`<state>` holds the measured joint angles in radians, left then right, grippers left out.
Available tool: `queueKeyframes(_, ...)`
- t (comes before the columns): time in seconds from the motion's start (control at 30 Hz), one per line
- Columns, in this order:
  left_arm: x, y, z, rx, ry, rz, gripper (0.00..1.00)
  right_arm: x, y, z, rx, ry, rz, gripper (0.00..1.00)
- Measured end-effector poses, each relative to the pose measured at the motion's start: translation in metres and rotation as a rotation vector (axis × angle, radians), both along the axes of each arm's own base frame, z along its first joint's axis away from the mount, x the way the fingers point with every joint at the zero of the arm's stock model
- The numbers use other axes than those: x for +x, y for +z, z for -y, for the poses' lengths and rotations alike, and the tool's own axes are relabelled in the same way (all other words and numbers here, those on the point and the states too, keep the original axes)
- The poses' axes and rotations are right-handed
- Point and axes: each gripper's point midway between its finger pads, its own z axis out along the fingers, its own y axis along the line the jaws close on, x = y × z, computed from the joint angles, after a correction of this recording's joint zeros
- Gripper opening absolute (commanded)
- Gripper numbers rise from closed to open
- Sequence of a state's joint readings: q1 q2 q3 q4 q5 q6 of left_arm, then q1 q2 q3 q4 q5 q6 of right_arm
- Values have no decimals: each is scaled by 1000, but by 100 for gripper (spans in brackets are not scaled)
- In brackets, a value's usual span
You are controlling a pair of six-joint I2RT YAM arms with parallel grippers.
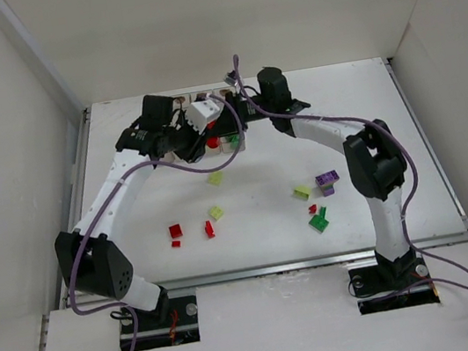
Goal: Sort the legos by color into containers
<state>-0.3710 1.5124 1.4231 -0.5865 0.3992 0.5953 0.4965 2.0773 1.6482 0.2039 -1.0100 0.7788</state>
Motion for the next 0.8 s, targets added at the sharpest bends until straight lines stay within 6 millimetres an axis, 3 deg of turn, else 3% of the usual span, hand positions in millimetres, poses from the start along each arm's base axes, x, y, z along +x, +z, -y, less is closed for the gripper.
queueKeyframes(0.23,16,8,2,-66,49,41,0,19,10,9,92,-74,-47,0)
queueKeyframes(0.33,19,-5,-15,-75,107,31,0,33,10,8,104,-154,-46,0)
queueKeyframes(0.43,12,-33,-53,-32,219,-44,0,66,13,11,112,-270,-2,0)
queueKeyframes(0.5,10,-45,-69,-8,271,-76,0,100,16,10,114,-350,61,0)
queueKeyframes(0.57,7,-49,-72,2,280,-89,0,125,16,7,113,-413,105,0)
queueKeyframes(0.73,9,-49,-73,0,285,-86,0,156,-6,5,50,-527,86,1)
queueKeyframes(0.8,11,-51,-78,0,299,-90,0,169,-16,3,23,-574,88,14)
